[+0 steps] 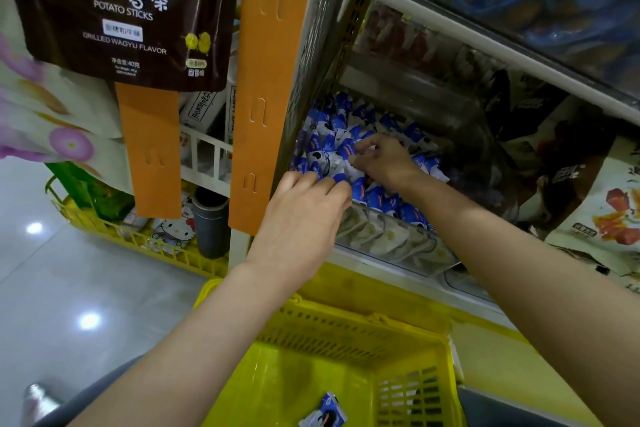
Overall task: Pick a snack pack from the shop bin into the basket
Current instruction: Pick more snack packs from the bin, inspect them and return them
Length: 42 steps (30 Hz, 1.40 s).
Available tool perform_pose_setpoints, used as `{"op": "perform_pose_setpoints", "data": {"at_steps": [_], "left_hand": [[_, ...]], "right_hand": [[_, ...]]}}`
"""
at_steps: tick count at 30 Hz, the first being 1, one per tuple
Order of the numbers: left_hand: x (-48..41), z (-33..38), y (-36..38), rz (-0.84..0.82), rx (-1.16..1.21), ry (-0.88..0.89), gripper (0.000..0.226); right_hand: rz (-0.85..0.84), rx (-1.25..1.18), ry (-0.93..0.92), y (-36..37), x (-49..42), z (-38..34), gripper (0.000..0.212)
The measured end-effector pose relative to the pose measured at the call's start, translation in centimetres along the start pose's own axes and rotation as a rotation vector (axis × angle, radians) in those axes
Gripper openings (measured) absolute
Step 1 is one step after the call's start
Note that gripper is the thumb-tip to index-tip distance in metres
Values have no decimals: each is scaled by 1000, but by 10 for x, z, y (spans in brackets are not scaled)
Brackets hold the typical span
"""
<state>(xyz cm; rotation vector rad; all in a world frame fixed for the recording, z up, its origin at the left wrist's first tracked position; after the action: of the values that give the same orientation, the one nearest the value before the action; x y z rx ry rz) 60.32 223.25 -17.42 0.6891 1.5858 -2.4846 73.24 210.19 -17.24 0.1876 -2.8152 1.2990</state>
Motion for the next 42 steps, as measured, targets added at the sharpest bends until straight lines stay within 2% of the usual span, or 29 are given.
{"op": "perform_pose_setpoints", "data": {"at_steps": [8,11,13,18,21,24,28,31,35,37,40,42], "left_hand": [[0,1,1,5,-40,6,6],[0,2,1,7,-31,11,9],[0,2,2,2,-31,11,12],[0,2,1,-5,-37,14,13],[0,2,0,-7,-37,13,11],[0,3,0,-3,-39,13,10],[0,2,2,-20,-61,22,14],[0,2,2,-33,-44,13,19],[6,11,-5,11,158,-22,23],[15,20,-11,38,332,-70,25],[32,33,-17,64,663,-231,20],[41,39,-18,29,869,-337,19]], "right_hand": [[-105,283,-137,-5,-3,-6,31],[100,203,-182,-29,5,-3,19],[210,162,-148,-43,10,5,16],[35,241,-15,-35,12,26,17],[11,297,14,-28,7,25,38],[19,337,34,-25,1,25,38],[114,308,9,-28,3,24,31],[280,272,-108,-41,17,16,22],[485,108,-425,-64,63,-11,15],[521,-21,-504,-68,93,-23,15],[437,-204,-557,-60,138,-25,12],[332,-344,-500,-48,161,-14,10]]}}
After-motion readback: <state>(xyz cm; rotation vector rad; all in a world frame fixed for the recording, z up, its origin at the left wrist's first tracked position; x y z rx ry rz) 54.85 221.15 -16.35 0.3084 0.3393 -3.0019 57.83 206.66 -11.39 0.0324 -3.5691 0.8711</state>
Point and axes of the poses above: each hand's wrist, its own x-axis away from the middle knuckle, its own y-axis out of the palm, z = x × y, the point moved 3 cm from there along -x, towards the middle knuckle, and after that the axes turned 5 degrees about -y, right-handed, at the moved point
